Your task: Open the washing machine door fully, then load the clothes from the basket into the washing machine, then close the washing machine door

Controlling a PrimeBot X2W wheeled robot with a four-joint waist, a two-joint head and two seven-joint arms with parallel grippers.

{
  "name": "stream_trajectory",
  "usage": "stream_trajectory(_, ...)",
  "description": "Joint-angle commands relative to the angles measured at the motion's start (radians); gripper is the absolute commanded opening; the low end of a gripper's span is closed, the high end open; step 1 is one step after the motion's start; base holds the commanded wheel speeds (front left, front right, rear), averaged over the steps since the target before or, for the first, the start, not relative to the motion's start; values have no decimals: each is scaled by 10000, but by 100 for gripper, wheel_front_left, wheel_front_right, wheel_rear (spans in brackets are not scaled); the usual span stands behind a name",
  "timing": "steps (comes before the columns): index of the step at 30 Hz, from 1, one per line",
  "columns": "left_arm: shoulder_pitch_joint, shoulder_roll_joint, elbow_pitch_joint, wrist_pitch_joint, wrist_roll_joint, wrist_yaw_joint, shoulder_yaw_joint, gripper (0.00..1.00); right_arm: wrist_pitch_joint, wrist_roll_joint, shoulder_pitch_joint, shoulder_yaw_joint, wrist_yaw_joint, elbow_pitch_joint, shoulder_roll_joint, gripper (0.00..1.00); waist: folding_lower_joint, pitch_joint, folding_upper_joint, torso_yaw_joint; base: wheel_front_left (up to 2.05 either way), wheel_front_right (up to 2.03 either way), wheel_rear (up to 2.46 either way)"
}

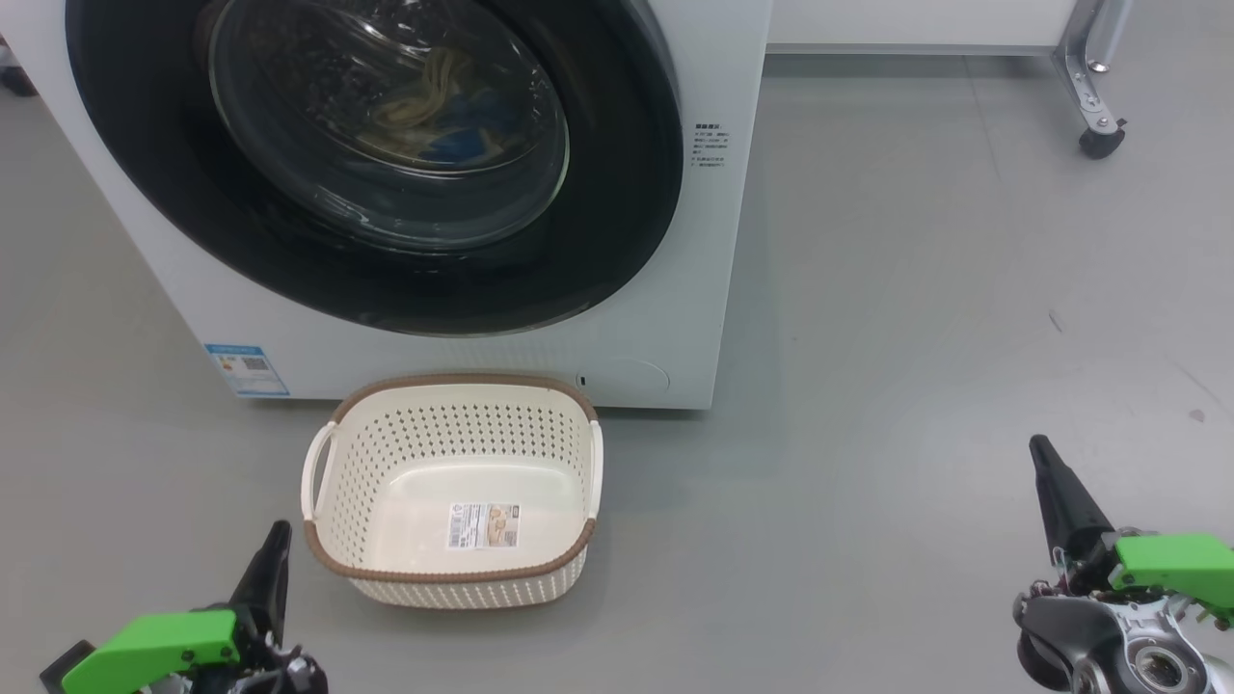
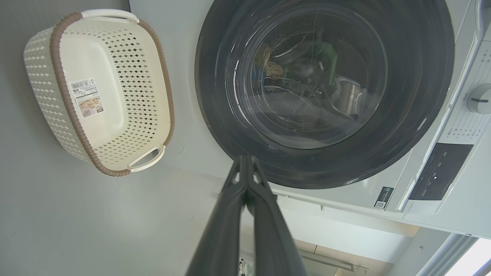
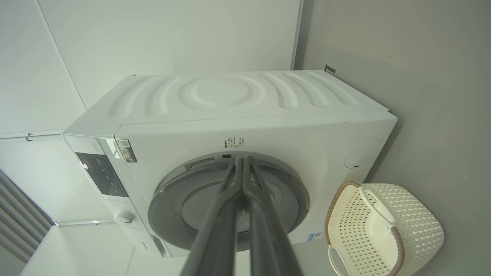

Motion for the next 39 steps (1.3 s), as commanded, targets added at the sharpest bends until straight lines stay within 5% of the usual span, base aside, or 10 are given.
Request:
stream_trajectory(1,-263,92,-385,64,-44,-71,374,0,59,48,-536,136,-29,-293,-201,0,0,1,0,0,0,0,0)
stream_trajectory(39,-263,90,-386,65,-42,-71,376,0,164,-62,-547,5,-29,-284,-108,0,0,1,0,0,0,0,0)
